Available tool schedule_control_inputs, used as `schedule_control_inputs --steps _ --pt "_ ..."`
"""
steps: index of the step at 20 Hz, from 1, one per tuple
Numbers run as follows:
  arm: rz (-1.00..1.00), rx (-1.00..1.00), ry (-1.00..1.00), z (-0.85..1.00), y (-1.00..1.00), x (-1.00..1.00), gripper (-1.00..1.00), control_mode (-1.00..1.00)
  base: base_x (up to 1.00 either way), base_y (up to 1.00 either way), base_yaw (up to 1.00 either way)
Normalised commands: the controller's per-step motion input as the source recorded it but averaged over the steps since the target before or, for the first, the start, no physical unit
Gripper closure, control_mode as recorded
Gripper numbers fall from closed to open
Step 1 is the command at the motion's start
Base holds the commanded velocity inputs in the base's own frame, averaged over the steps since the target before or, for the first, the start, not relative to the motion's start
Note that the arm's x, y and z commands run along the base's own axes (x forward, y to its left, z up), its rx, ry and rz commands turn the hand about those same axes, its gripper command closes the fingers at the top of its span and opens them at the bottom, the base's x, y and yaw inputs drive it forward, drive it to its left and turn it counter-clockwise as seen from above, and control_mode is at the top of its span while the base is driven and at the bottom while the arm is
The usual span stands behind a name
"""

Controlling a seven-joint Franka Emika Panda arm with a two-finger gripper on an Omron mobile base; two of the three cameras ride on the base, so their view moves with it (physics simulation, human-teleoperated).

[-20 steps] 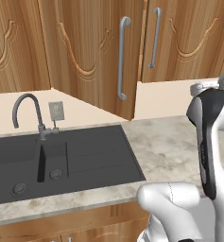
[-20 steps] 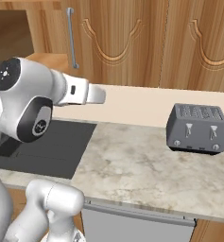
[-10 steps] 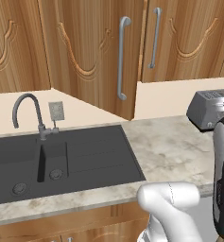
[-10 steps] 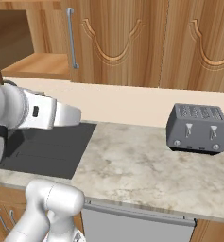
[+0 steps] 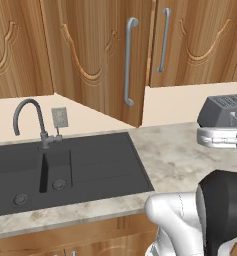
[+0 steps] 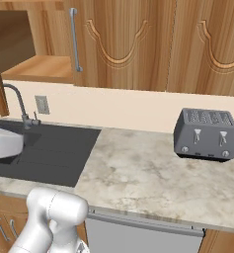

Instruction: Close all open cabinet doors.

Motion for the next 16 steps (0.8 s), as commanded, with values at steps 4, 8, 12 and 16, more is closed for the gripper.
schedule_control_inputs --steps 4,8,12,16 --pt "-0.05 0.00 0.00 0.00 0.73 -0.28 -1.00 -1.00 0.00 0.00 0.00" --pt "-0.05 -0.01 -0.05 0.00 0.75 -0.15 -1.00 -1.00 0.00 0.00 0.00" --pt "-0.06 0.00 -0.08 0.00 0.72 -0.06 -1.00 -1.00 0.00 0.00 0.00" --pt "-0.05 0.00 -0.17 0.00 0.68 0.00 -1.00 -1.00 0.00 0.00 0.00"
